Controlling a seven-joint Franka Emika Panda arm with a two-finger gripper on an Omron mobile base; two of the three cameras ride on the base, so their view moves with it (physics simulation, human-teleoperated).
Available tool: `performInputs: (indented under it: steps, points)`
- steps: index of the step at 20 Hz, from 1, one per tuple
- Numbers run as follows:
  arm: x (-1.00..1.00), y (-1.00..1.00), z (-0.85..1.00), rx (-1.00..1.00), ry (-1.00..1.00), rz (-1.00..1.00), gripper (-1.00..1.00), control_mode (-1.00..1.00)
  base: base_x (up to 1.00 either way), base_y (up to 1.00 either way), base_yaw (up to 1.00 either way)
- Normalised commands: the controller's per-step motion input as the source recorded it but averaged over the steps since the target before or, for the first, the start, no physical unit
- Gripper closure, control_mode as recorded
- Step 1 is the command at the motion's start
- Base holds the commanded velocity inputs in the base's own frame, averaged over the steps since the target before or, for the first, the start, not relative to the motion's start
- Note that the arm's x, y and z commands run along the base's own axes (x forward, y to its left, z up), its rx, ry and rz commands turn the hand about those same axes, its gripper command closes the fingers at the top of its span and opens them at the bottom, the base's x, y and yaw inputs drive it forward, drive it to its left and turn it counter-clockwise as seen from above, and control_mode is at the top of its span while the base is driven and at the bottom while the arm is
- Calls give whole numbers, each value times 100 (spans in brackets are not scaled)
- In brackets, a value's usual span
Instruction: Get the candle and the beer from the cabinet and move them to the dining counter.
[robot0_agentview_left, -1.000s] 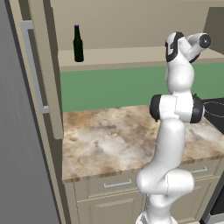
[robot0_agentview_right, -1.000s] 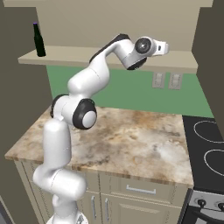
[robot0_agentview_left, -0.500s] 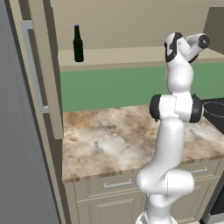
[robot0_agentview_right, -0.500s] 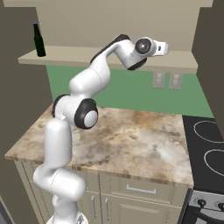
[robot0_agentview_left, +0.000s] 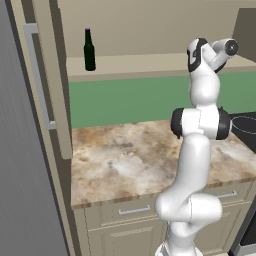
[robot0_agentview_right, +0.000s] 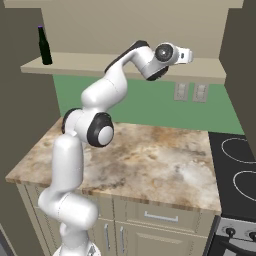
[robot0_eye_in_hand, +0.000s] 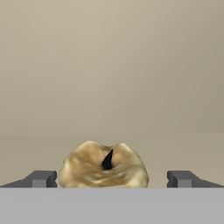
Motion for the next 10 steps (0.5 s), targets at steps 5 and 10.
performInputs:
  steps: [5, 10]
  points:
    - [2, 0, -1, 0, 0, 0, -100, -100, 0, 0, 0]
    - [0, 0, 0, 0, 0, 0, -100, -100, 0, 0, 0]
